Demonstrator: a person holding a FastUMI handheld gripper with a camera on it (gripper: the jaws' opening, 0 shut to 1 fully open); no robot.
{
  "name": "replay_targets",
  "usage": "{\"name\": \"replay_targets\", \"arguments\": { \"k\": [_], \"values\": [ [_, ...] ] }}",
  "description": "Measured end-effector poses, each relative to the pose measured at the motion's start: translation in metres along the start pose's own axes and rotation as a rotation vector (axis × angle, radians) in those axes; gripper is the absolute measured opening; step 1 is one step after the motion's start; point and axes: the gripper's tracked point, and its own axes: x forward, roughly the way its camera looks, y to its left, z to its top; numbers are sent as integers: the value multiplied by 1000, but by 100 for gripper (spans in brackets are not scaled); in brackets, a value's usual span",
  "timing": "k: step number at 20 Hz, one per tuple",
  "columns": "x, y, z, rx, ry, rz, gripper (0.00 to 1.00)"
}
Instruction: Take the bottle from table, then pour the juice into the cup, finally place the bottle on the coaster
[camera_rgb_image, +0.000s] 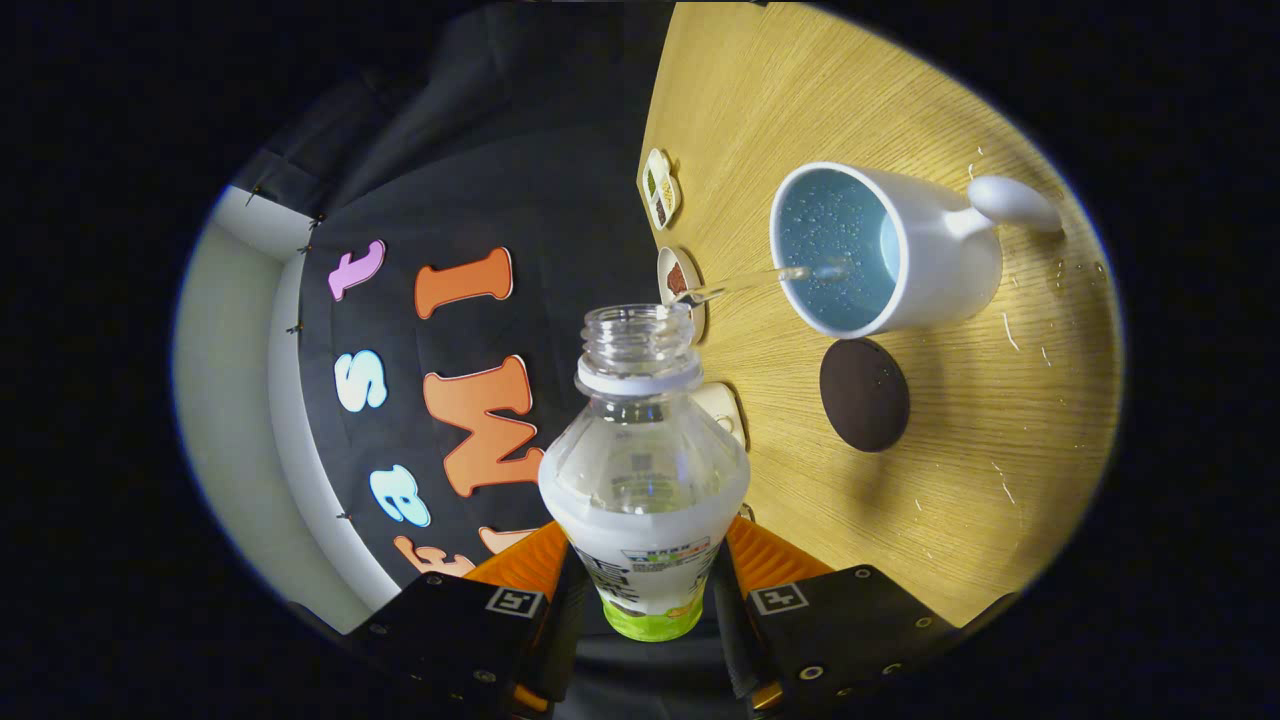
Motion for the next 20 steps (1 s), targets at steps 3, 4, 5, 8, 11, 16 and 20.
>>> {"name": "replay_targets", "arguments": {
  "k": [3, 4, 5, 8, 11, 16, 20],
  "values": [
    [2, -2, 1, 19, 6, -3, 60],
    [2, -3, 0, 26, 9, -5, 60],
    [3, -3, 2, 33, 5, -6, 60],
    [4, -3, 3, 45, 13, -6, 61],
    [5, 2, 3, 66, 17, 0, 61],
    [8, 3, 4, 111, 20, -4, 61],
    [7, 4, 2, 142, 24, -7, 61]
  ]
}}
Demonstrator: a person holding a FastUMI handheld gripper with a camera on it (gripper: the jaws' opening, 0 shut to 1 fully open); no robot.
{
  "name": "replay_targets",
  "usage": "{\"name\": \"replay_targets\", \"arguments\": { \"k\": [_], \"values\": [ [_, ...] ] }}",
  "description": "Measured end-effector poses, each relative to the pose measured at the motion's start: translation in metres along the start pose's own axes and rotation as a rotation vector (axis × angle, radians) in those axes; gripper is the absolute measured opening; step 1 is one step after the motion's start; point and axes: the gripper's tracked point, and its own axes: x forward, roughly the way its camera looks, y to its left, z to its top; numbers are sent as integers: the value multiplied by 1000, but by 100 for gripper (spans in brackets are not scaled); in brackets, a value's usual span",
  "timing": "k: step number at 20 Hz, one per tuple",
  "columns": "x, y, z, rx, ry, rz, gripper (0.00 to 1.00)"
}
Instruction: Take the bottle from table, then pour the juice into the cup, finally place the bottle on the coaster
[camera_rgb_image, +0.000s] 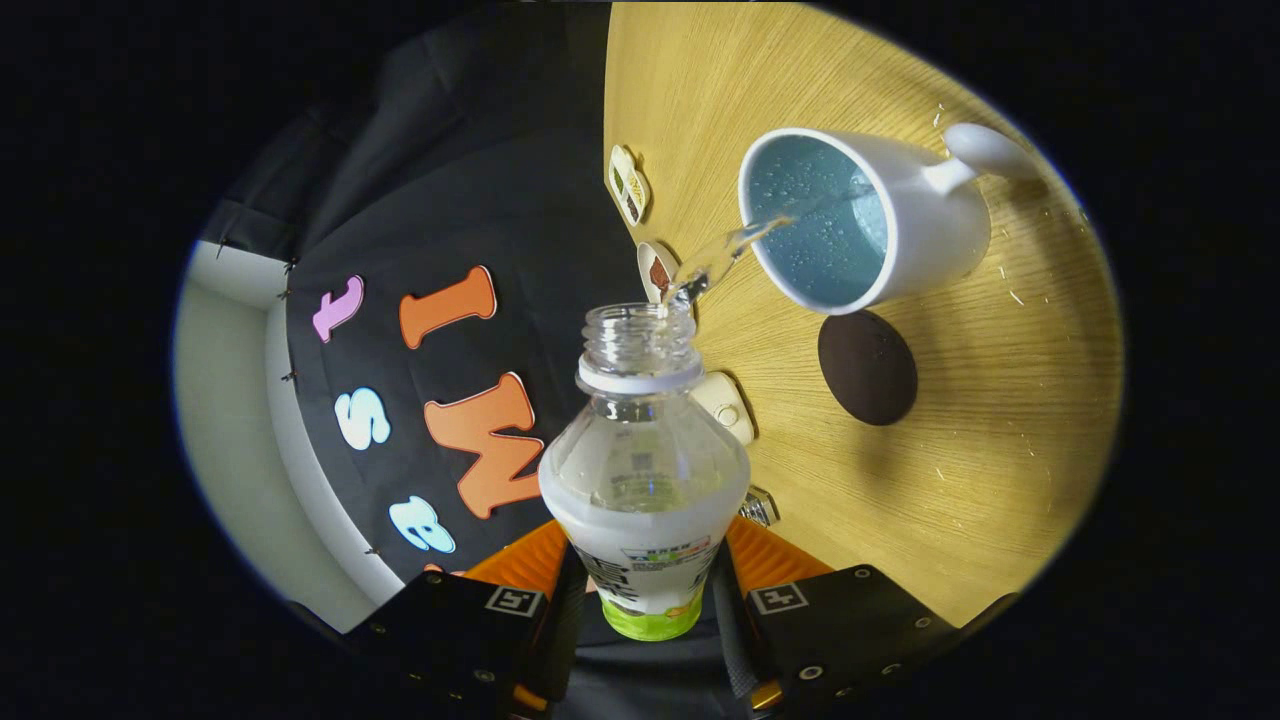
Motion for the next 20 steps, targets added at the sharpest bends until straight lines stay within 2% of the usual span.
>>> {"name": "replay_targets", "arguments": {
  "k": [20],
  "values": [
    [-2, 21, -4, 131, 0, 7, 61]
  ]
}}
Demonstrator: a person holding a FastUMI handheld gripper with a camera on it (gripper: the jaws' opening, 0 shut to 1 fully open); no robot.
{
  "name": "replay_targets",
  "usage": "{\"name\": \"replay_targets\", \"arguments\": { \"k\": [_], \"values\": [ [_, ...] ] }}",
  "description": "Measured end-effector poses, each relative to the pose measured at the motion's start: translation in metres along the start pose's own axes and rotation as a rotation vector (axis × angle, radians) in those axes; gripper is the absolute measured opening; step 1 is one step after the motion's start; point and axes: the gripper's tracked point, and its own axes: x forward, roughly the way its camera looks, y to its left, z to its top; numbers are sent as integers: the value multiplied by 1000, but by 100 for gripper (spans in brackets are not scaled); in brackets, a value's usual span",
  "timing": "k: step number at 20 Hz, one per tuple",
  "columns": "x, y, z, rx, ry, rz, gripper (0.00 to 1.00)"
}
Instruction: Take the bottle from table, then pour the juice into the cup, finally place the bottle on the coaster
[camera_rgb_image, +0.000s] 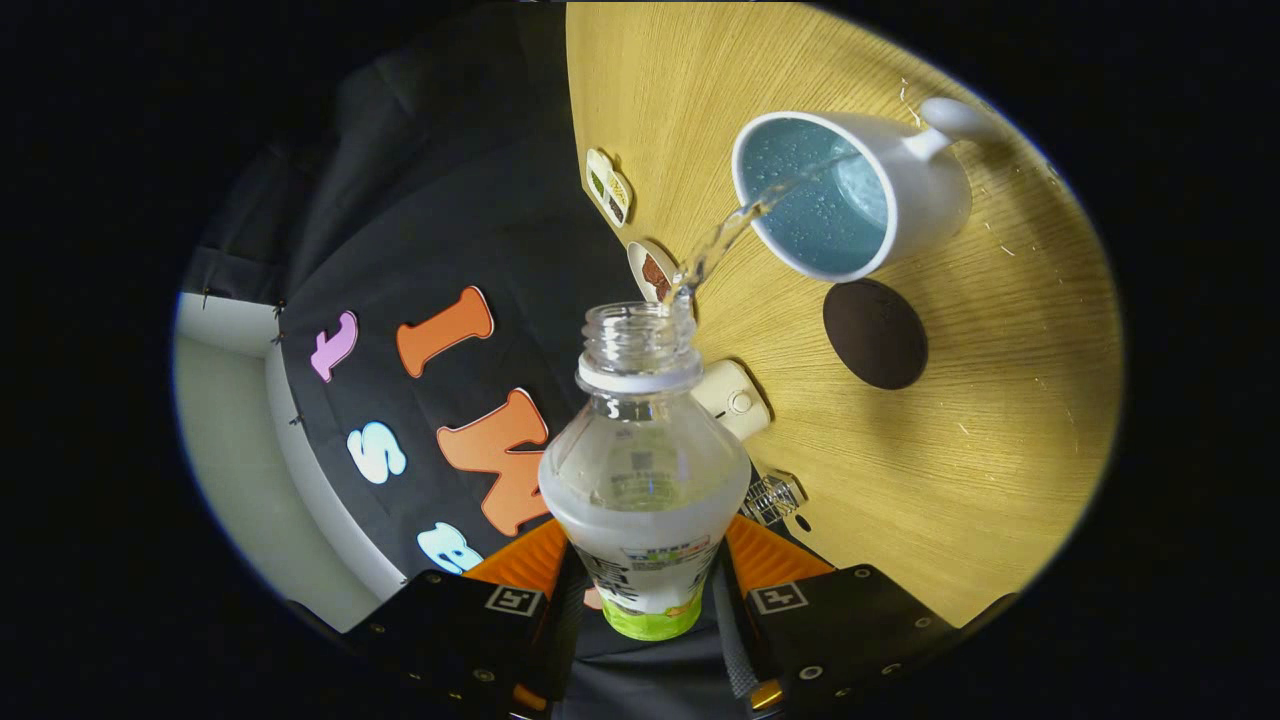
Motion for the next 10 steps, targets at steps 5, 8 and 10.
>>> {"name": "replay_targets", "arguments": {
  "k": [5, 8, 10],
  "values": [
    [6, 5, -5, 39, 8, 6, 61],
    [5, 6, -6, 47, 16, 11, 61],
    [4, 10, -8, 57, 14, 8, 61]
  ]
}}
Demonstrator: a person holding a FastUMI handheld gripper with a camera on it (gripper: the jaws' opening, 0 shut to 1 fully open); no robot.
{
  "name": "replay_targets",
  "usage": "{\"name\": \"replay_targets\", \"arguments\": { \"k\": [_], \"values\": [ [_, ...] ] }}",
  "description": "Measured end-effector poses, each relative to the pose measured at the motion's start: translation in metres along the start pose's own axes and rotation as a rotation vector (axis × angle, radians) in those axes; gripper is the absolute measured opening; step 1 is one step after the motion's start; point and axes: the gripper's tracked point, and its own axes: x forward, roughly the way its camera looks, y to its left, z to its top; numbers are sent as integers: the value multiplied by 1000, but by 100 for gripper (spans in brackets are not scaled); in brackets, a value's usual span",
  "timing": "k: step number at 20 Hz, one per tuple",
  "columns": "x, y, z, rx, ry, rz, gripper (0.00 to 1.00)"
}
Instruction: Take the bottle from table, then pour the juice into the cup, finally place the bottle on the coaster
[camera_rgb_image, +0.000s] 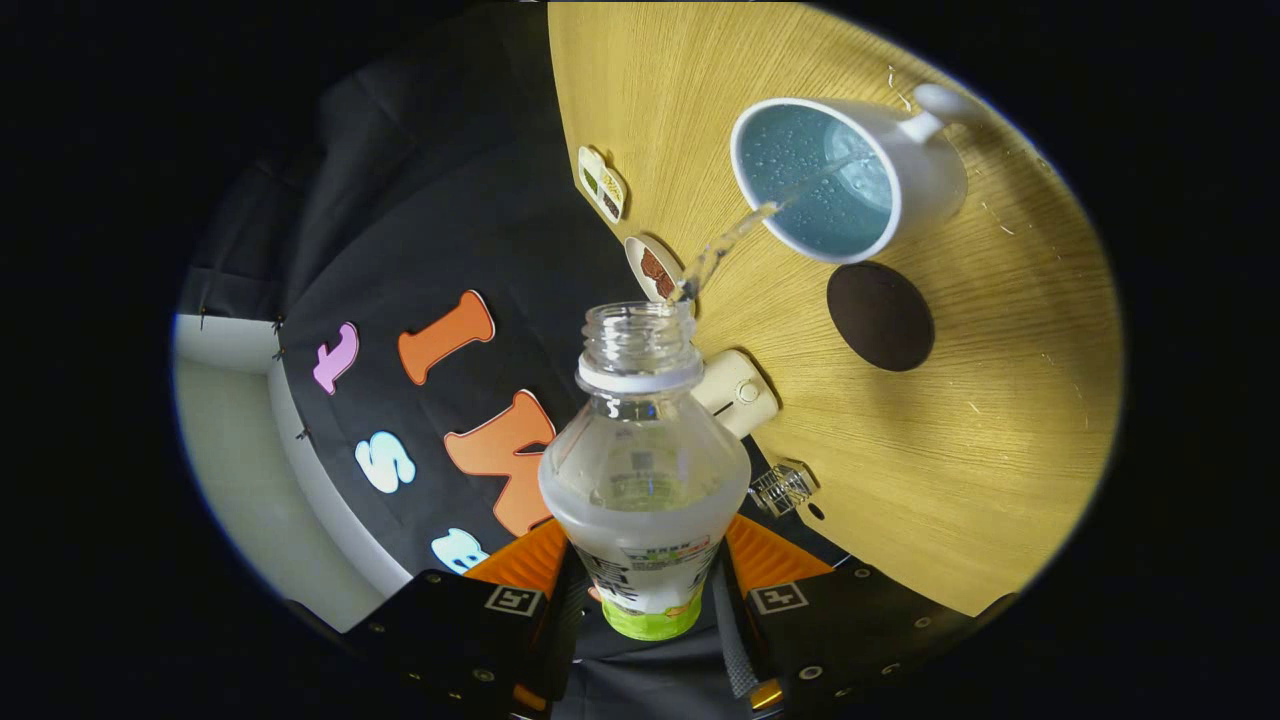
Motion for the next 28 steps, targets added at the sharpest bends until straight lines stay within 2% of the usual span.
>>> {"name": "replay_targets", "arguments": {
  "k": [28],
  "values": [
    [2, 8, 2, 185, -4, -12, 61]
  ]
}}
